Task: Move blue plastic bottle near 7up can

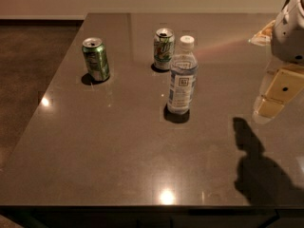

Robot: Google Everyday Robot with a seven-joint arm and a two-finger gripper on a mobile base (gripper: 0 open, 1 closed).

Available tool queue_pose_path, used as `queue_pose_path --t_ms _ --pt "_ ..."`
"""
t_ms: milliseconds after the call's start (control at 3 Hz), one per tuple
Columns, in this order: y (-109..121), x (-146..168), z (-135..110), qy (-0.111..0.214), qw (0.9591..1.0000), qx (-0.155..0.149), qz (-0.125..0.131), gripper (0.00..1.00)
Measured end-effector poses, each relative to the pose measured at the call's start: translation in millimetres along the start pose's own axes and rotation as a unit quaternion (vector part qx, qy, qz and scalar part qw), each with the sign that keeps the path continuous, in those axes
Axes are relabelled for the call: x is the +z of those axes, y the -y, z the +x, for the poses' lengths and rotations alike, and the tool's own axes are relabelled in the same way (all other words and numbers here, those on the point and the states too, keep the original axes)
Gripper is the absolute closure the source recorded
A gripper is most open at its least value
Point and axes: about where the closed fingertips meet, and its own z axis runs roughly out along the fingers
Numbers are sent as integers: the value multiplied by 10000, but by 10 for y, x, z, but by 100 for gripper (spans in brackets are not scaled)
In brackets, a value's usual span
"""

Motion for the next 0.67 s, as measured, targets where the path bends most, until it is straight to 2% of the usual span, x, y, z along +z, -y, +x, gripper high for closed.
queue_pose_path --t_ms 333,667 --pt "0 0 0 0 10000 0 1 0" --pt "66 56 -5 95 9998 138 -79 0"
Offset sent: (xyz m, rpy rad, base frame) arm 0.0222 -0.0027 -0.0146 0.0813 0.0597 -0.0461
